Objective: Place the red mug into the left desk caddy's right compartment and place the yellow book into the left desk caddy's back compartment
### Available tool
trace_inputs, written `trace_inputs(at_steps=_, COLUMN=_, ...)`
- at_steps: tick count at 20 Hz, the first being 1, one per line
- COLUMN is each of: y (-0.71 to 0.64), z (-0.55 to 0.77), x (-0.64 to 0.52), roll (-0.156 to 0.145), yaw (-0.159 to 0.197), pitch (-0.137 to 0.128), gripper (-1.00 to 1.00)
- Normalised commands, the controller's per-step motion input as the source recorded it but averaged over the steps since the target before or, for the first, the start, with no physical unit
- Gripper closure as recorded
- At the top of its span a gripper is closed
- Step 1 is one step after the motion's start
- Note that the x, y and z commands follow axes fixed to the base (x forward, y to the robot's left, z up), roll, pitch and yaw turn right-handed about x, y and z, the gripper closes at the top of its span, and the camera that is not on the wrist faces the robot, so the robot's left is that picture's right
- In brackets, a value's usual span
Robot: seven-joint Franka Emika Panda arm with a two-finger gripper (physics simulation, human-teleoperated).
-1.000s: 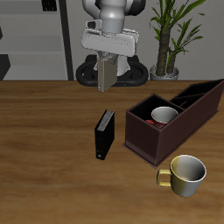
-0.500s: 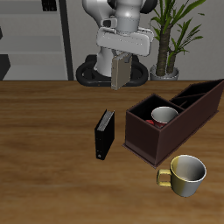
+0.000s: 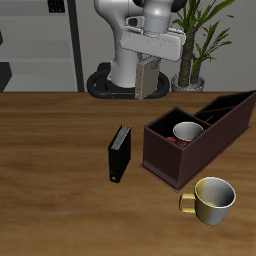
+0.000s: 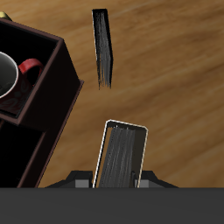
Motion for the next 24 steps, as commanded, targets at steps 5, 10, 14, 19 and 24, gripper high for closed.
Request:
trace_inputs(at_steps=5, y=0.3, z=0.14, x=-0.06, roll=-0.01, yaw=-0.029, pitch=-0.045, gripper=1.0)
trace_inputs(at_steps=10, y=0.19, z=0.14, x=0.04, roll=0.023, yaw=-0.021, pitch=-0.035, gripper=1.0)
trace_inputs(at_steps=14, y=0.26, z=0.12, x=0.07, roll=0.04, yaw=-0.021, pitch=-0.007, gripper=1.0)
trace_inputs(at_steps=19, y=0.26, z=0.1, x=0.08, roll=0.03, yaw=-0.02, pitch=-0.015, gripper=1.0)
trace_inputs(at_steps=24, y=0.28, z=-0.01, x=0.1, roll=0.049, yaw=-0.019, pitch=-0.012, gripper=1.0)
